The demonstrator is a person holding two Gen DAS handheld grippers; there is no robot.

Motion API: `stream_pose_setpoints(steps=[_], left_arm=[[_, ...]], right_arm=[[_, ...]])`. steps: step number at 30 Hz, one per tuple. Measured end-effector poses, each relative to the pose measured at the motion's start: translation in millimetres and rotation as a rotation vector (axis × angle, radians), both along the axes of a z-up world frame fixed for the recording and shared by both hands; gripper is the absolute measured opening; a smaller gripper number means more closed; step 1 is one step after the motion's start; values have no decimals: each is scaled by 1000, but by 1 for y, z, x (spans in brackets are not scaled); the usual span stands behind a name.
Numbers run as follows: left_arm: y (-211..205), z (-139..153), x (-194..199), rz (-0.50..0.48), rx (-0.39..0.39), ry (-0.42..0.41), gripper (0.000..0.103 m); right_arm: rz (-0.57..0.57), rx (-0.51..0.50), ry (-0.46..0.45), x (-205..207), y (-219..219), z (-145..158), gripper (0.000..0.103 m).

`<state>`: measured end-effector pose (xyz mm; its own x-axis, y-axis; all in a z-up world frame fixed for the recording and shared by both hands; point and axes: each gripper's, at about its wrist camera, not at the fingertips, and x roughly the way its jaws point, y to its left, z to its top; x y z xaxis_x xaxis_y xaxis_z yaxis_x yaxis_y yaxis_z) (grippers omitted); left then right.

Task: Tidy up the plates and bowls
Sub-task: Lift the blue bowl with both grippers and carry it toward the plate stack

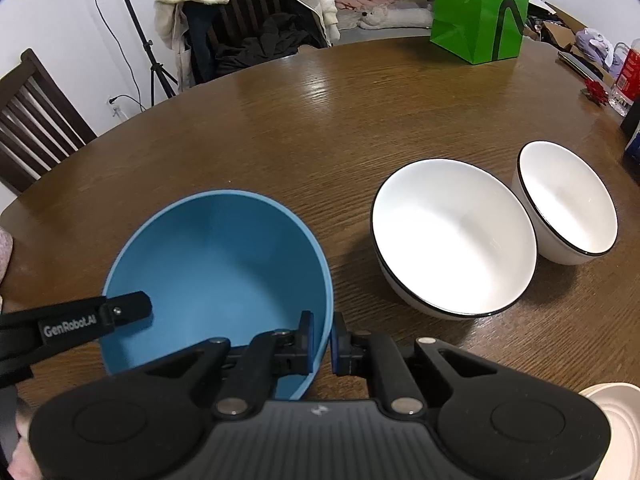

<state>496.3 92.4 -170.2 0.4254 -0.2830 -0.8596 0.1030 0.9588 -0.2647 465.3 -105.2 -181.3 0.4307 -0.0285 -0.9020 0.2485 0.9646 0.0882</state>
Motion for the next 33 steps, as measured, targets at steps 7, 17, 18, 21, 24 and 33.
stream_pose_setpoints(steps=[7, 17, 18, 21, 24, 33], left_arm=[[-2, -2, 2, -7, 4, 10, 6], [-5, 4, -5, -22, 15, -6, 6], [-5, 5, -6, -21, 15, -9, 6], [-6, 10, -10, -17, 18, -17, 6], [-5, 14, -16, -12, 21, -27, 6], [-2, 34, -42, 21, 29, -55, 6]], right_arm=[[4, -4, -7, -1, 2, -4, 7], [10, -11, -16, -8, 2, -3, 8], [9, -11, -19, -9, 1, -1, 8], [7, -6, -26, -12, 2, 3, 8], [13, -1, -36, -17, 2, 8, 8], [46, 7, -65, -39, 3, 25, 8]])
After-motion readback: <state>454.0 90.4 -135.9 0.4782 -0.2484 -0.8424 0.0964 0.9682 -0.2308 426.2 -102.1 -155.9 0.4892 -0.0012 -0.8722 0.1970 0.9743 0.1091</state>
